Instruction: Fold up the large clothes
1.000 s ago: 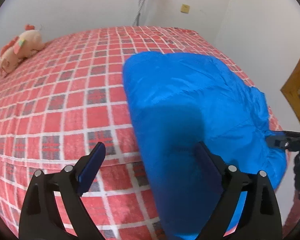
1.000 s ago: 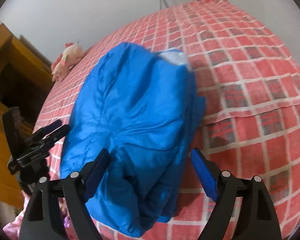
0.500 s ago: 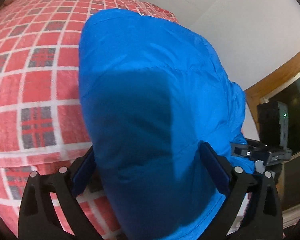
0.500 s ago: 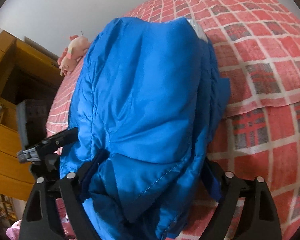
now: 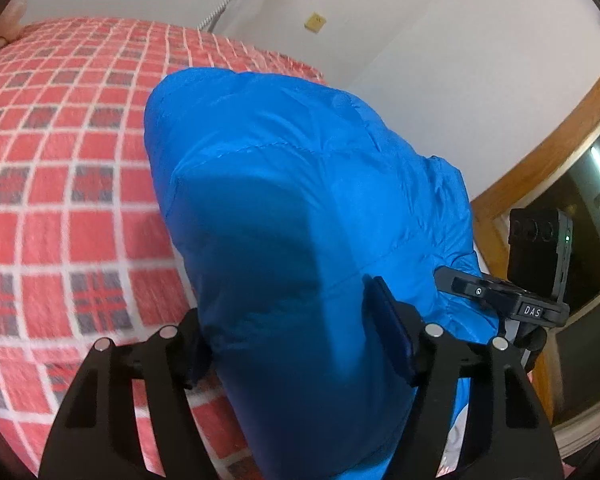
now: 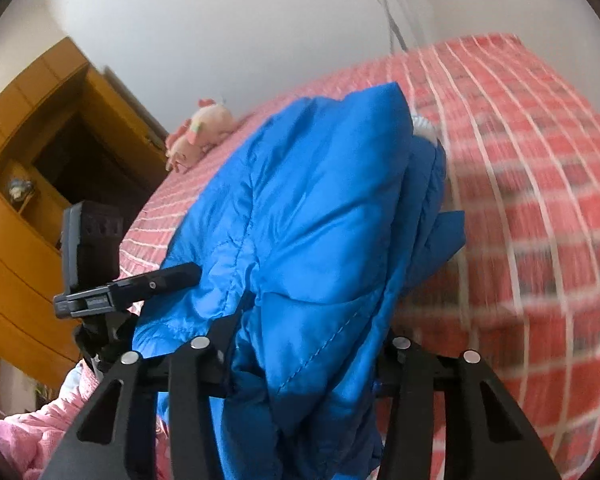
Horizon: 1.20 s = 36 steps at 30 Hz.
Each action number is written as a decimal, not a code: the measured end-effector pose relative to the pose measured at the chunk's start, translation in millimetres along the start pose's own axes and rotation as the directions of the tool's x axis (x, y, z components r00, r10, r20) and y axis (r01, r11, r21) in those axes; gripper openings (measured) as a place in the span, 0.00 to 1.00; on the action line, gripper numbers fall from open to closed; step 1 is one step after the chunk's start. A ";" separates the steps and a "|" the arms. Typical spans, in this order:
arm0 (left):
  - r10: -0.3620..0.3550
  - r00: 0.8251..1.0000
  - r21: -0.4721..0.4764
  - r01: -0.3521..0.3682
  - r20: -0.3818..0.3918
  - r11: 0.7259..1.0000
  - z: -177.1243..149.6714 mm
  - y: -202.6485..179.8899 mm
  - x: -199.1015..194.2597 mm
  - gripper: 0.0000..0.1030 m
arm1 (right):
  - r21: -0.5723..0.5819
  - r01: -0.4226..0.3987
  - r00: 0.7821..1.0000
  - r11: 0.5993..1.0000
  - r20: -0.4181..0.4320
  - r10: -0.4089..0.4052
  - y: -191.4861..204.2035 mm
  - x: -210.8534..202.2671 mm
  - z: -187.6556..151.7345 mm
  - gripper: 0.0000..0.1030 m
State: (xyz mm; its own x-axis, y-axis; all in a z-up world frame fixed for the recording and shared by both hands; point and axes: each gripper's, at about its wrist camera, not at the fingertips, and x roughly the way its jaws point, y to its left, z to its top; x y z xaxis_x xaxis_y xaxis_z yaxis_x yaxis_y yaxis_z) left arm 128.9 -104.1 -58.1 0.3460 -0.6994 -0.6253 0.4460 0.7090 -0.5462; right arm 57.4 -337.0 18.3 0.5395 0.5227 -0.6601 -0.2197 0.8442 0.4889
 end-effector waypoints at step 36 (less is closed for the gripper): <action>0.367 0.923 -0.144 -0.350 0.118 0.926 90.5 155.5 -51.9 0.80 | -0.123 -0.074 0.991 0.990 -0.122 0.059 30.4 182.6 118.2 0.70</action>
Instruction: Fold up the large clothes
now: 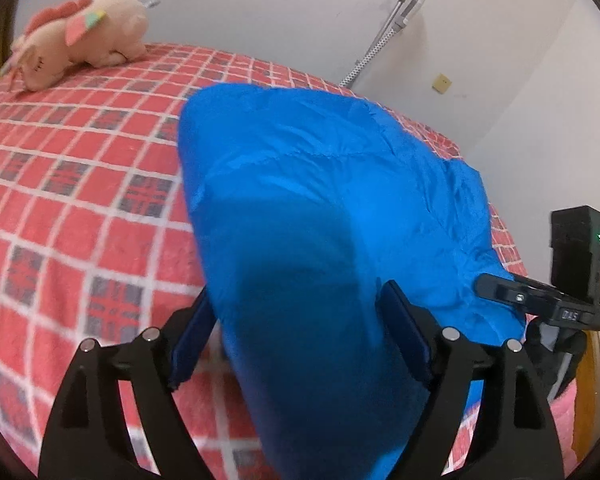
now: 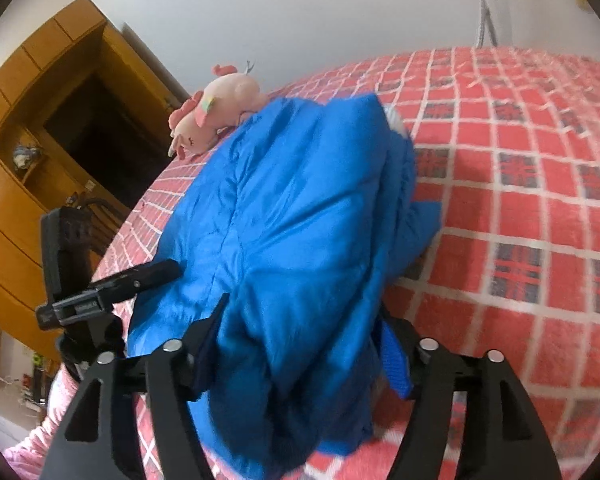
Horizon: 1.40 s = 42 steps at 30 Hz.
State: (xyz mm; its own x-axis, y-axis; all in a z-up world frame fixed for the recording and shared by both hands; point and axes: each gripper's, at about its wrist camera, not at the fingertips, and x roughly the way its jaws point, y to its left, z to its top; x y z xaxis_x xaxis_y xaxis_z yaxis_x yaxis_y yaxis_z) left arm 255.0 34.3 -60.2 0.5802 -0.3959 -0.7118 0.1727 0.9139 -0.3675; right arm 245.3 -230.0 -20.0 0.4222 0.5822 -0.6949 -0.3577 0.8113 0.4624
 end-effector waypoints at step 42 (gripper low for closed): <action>0.313 0.928 0.121 -0.341 0.201 0.932 -127.6 -93.4 -92.3 0.96 | -0.053 0.310 0.948 0.949 0.098 -0.304 73.1 -74.5 -106.9 0.96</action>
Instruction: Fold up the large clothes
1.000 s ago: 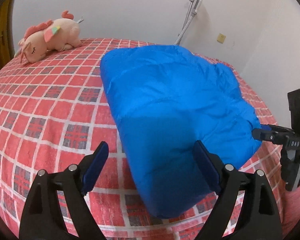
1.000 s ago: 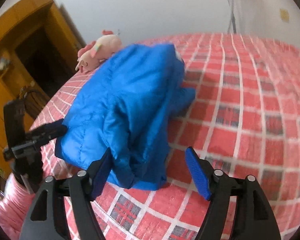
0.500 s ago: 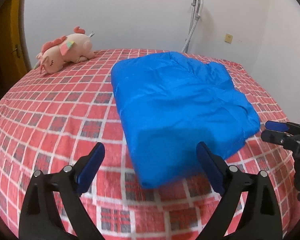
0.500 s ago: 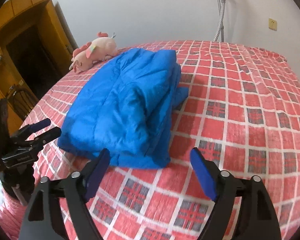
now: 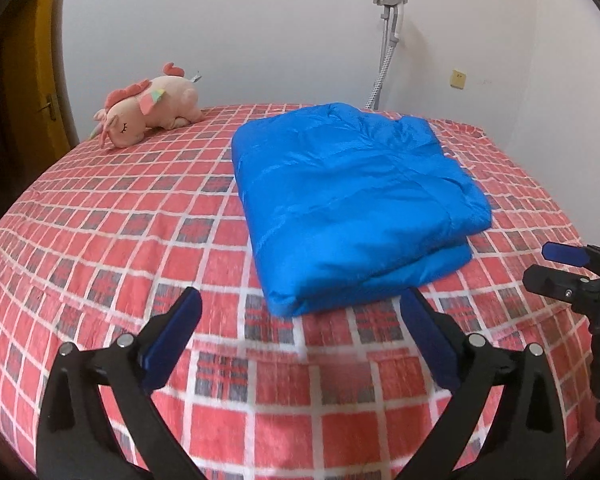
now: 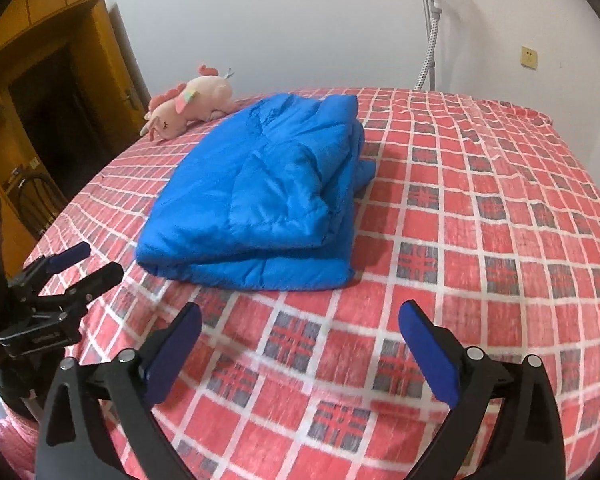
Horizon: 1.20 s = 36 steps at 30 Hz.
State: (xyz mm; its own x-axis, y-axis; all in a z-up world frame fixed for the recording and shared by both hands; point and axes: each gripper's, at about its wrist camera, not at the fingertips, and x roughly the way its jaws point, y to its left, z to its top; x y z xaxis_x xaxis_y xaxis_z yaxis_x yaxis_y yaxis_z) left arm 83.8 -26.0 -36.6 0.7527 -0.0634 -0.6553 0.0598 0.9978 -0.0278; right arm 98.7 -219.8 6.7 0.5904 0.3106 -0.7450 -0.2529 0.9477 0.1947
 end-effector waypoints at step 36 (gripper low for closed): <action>0.049 0.999 0.002 -0.049 0.021 0.999 -13.3 -4.8 -52.4 0.96 | -0.030 0.025 1.000 0.999 -0.007 -0.025 22.0 -46.9 -21.4 0.96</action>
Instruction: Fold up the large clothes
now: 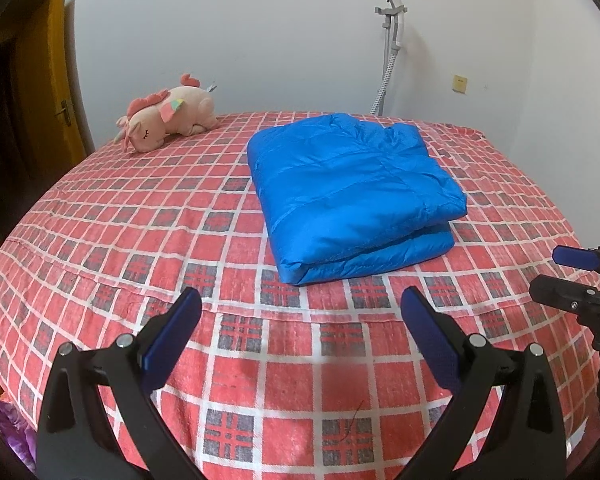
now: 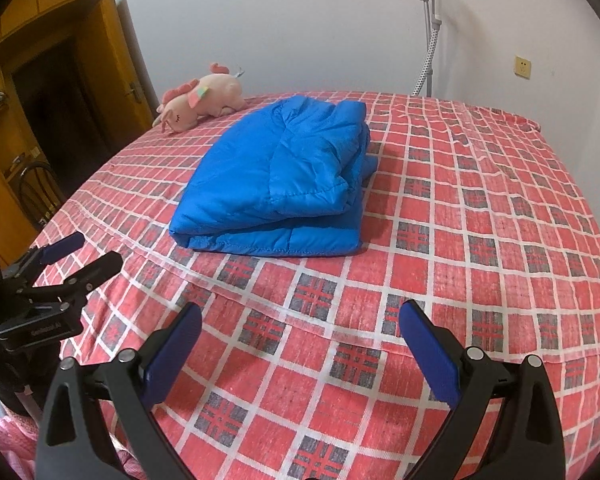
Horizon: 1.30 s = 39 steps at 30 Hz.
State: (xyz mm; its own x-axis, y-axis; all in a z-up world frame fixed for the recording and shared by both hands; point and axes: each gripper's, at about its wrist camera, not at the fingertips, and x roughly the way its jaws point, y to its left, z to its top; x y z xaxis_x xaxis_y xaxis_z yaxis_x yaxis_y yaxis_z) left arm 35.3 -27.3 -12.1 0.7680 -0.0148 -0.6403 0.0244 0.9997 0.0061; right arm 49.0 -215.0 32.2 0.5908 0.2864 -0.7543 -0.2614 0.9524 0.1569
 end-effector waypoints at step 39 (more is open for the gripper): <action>-0.008 1.000 0.014 0.008 -0.001 1.000 -0.7 -2.7 1.7 0.96 | -0.001 0.003 1.000 1.000 0.000 -0.003 0.1 2.0 0.8 0.96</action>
State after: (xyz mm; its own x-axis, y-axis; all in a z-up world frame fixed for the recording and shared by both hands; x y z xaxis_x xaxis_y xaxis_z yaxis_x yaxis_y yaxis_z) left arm 36.1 -30.0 -13.7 0.7673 -0.0230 -0.6409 0.0399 0.9991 0.0118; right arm 50.8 -214.3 31.2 0.5915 0.2838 -0.7547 -0.2605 0.9531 0.1542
